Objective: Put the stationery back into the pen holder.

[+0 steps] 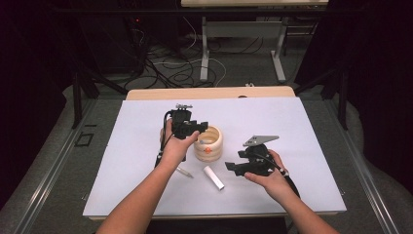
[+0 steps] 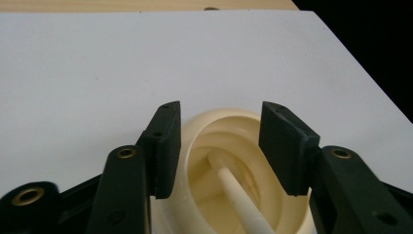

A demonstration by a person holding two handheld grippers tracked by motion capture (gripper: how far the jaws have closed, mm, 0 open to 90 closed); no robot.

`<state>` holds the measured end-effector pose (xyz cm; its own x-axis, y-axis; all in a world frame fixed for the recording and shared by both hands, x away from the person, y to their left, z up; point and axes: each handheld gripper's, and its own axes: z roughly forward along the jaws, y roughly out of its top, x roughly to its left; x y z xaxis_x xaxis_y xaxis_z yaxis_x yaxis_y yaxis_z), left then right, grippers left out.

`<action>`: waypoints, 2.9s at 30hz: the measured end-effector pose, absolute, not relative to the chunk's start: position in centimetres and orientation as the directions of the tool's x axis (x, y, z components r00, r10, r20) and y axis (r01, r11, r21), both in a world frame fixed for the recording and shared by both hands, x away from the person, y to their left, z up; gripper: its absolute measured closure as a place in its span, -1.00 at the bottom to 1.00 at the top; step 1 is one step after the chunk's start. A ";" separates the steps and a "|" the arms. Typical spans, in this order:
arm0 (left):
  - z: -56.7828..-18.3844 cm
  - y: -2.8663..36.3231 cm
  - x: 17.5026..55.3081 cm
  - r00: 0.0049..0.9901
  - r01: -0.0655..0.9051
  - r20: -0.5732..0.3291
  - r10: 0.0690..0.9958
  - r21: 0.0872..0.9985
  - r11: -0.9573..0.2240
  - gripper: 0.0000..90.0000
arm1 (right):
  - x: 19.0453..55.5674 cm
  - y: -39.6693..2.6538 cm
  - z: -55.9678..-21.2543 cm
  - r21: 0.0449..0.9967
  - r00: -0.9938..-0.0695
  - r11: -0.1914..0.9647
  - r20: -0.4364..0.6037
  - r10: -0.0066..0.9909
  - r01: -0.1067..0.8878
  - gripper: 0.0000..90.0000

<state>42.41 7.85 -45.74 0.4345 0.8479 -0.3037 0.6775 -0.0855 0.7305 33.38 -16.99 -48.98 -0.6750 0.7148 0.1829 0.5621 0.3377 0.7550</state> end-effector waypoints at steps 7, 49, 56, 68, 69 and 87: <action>-45.7 8.5 41.8 0.483 0.622 -0.274 0.832 0.776 -0.106 -0.16 | 33.3 -16.7 -48.9 0.759 -0.683 0.349 0.167 0.711 0.549 -0.32; -47.6 15.4 38.0 0.512 0.593 -0.337 0.790 0.804 -0.041 -0.65 | 33.3 -9.0 -49.4 0.743 -0.819 0.511 0.086 0.567 0.432 -0.48; -47.8 16.3 37.3 0.518 0.581 -0.327 0.791 0.813 -0.045 -0.64 | 33.3 -7.5 -49.6 0.739 -0.848 0.549 0.057 0.527 0.391 -0.33; -47.6 17.5 36.6 0.525 0.564 -0.308 0.794 0.824 -0.053 -0.63 | 33.6 -5.2 -49.9 0.729 -0.870 0.573 0.063 0.488 0.374 -0.06; -47.7 17.6 36.6 0.522 0.560 -0.301 0.798 0.827 -0.054 -0.63 | 33.6 -5.0 -50.0 0.721 -0.864 0.570 0.079 0.498 0.394 -0.05; -47.9 19.0 36.8 0.471 0.574 -0.337 0.815 0.819 0.007 -0.57 | 34.2 -2.1 -52.0 0.690 -0.879 0.619 0.052 0.473 0.374 0.13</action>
<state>36.82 19.05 -47.87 0.4708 0.8152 -0.3373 0.5740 0.0074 0.8189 34.24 -2.05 -51.98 -0.8793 0.4733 0.0522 0.3743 0.6194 0.6901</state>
